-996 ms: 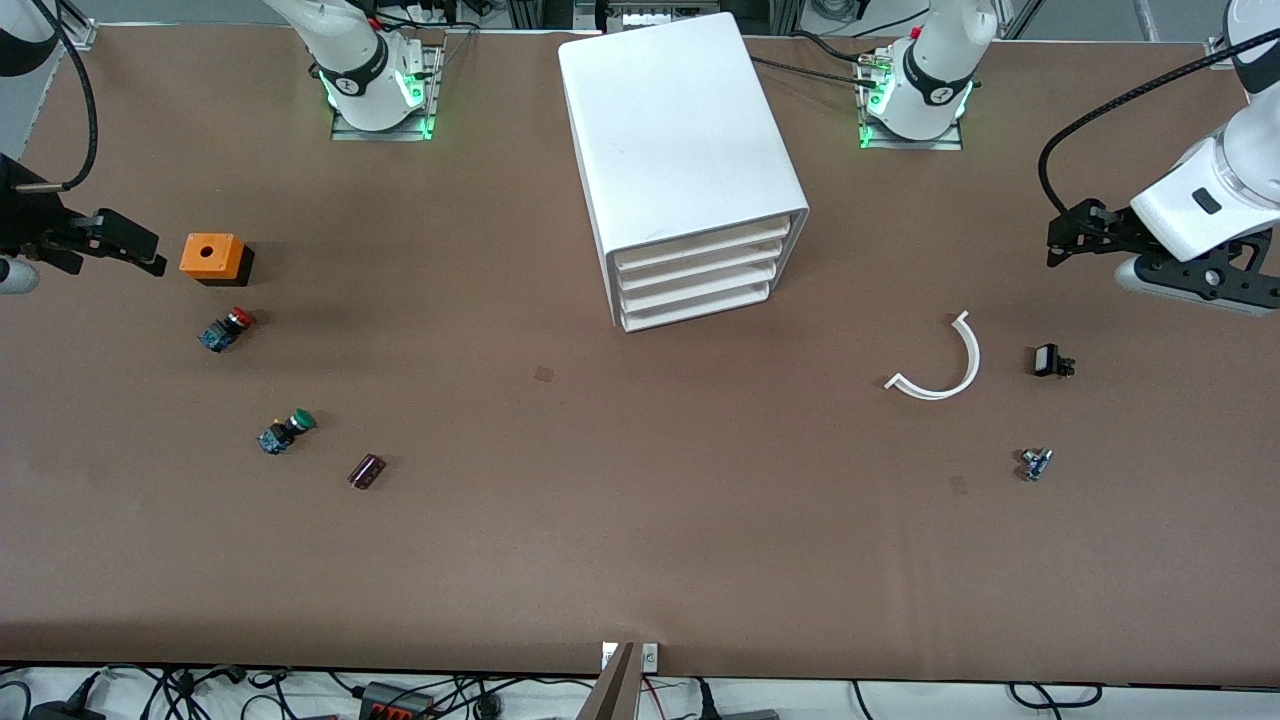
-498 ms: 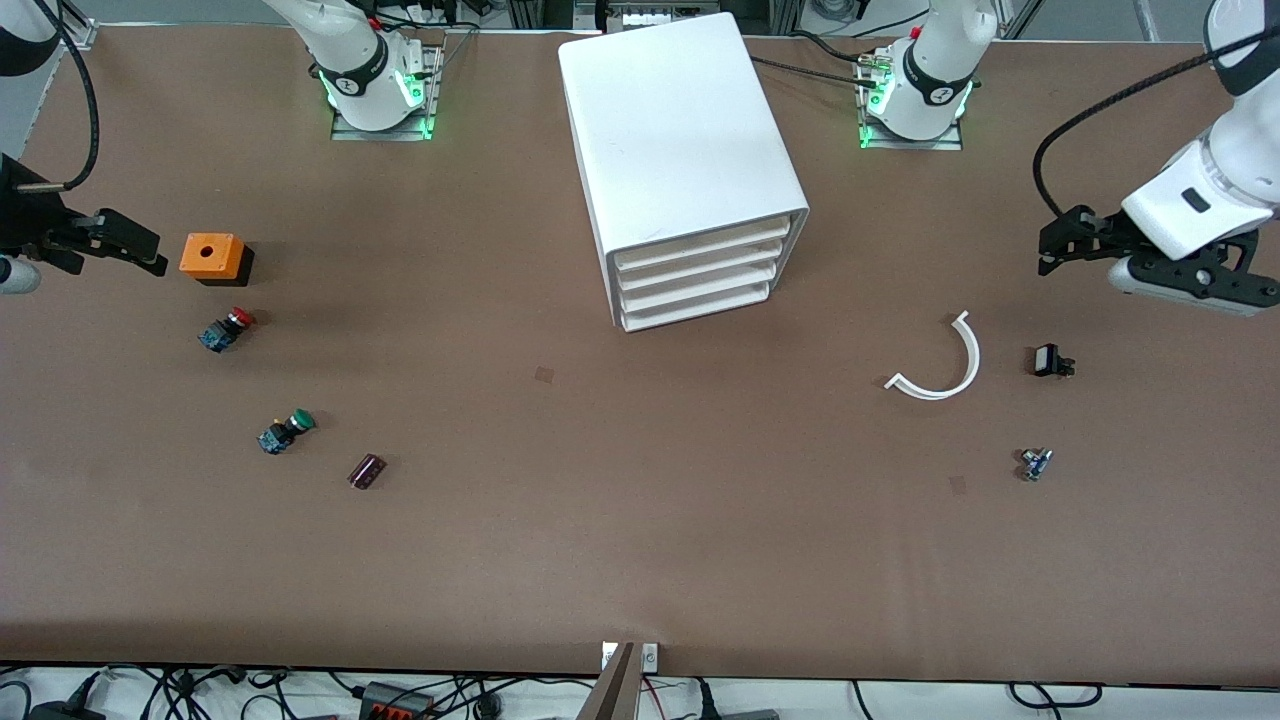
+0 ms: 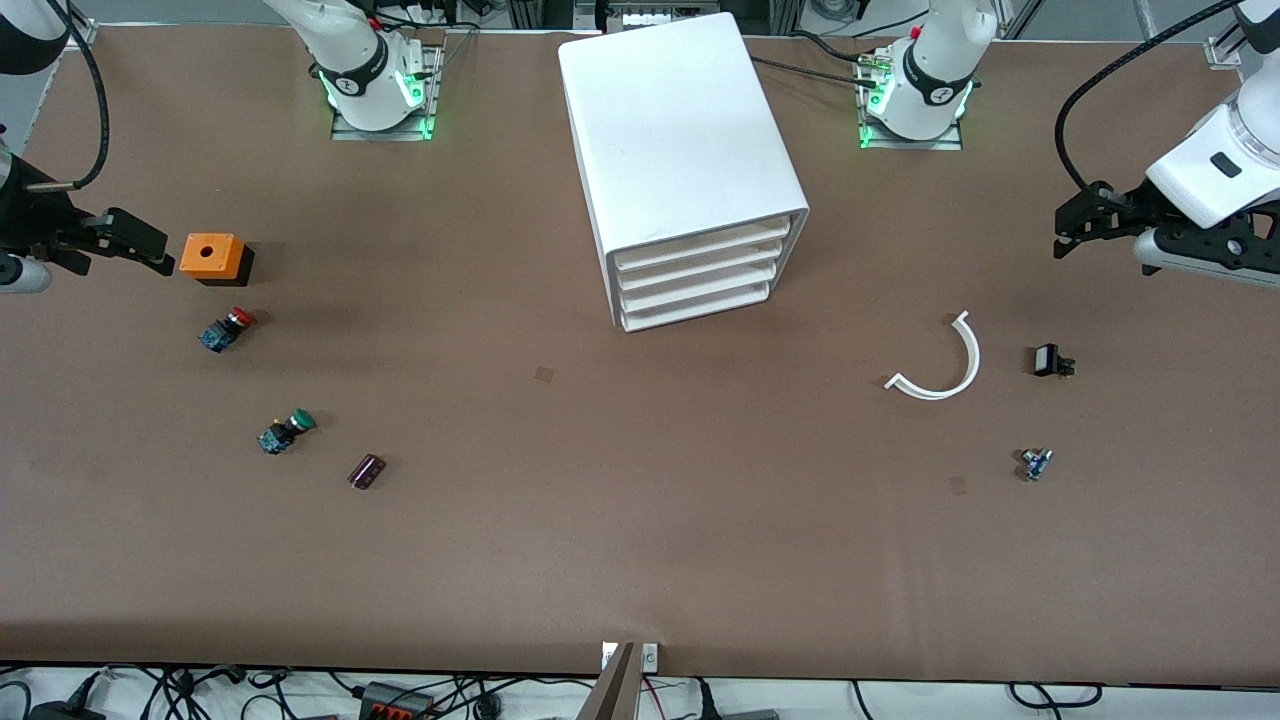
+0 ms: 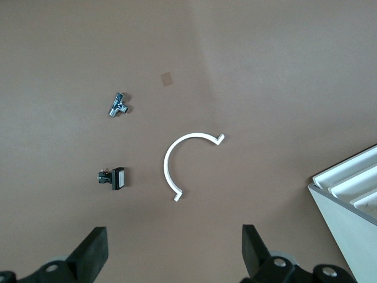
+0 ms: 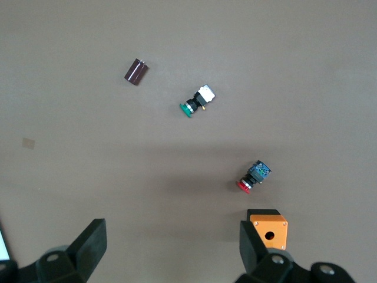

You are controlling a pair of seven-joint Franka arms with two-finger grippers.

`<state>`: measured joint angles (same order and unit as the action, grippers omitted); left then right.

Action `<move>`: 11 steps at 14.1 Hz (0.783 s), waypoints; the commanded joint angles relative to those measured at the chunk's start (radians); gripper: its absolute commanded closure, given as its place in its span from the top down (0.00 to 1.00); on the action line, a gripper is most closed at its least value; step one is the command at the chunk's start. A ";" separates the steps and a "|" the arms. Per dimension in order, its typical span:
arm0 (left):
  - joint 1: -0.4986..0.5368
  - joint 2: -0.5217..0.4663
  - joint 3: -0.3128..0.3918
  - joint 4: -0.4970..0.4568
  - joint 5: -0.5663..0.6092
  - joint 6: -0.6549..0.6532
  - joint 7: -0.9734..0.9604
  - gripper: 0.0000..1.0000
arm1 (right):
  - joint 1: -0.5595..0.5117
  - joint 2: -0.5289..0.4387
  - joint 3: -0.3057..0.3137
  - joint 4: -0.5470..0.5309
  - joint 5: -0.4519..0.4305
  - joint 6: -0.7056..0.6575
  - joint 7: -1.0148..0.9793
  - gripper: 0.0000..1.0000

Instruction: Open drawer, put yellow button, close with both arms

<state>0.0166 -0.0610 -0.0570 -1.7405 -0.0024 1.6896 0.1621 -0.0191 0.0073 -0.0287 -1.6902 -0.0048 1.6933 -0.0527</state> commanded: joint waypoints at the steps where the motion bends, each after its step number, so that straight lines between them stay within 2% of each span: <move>1: -0.004 0.000 0.002 0.021 -0.007 -0.019 -0.019 1.00 | 0.002 -0.021 0.001 -0.014 -0.018 -0.004 -0.015 1.00; 11: -0.004 -0.002 -0.001 0.022 -0.008 -0.024 -0.019 1.00 | -0.002 -0.021 -0.002 -0.014 -0.018 -0.009 -0.016 1.00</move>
<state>0.0143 -0.0610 -0.0563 -1.7359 -0.0024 1.6879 0.1502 -0.0201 0.0071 -0.0296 -1.6904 -0.0088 1.6927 -0.0530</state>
